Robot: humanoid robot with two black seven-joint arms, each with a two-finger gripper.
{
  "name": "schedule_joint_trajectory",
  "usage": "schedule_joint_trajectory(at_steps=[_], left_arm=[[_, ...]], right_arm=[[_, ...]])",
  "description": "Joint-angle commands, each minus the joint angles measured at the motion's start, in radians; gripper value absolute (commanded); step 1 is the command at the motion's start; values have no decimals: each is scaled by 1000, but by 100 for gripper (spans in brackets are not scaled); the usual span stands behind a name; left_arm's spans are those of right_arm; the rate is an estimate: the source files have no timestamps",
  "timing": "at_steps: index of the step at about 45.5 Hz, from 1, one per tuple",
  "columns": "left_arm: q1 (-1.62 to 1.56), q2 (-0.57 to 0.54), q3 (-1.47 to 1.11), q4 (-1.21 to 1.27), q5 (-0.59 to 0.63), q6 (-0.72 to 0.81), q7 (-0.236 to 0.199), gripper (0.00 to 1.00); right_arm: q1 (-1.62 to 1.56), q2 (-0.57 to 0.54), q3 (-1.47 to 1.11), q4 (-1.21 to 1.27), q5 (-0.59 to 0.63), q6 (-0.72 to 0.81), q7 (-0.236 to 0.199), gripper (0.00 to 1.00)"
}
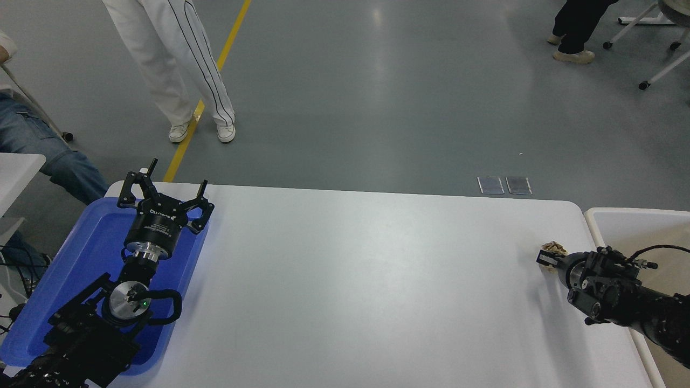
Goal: Pick up paper ball place in dustbin
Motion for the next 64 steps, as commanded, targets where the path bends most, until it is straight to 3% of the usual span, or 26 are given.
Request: schedule_joint_trajectory(at_steps=[1,16,26,45,55,64], left_arm=[[0,0,0,1,0,0,0,100],[0,0,0,1,0,0,0,100],[0,0,0,0,0,0,0,100],[0,0,0,0,0,0,0,100],[0,0,0,1,0,0,0,100],[0,0,0,0,0,0,0,100]], right_arm=[[34,-3,7,38,11,3,-1,0],[198,-169,-6,326,25,8,-18,0],[297,-284,-29,492,20,104,-26,0],[662,-376,-412,909,23,132,-23,0],[854,-418,-463,1032,28,287,-20,0],[1057,-418,-530,1050,52,618,-20,0]])
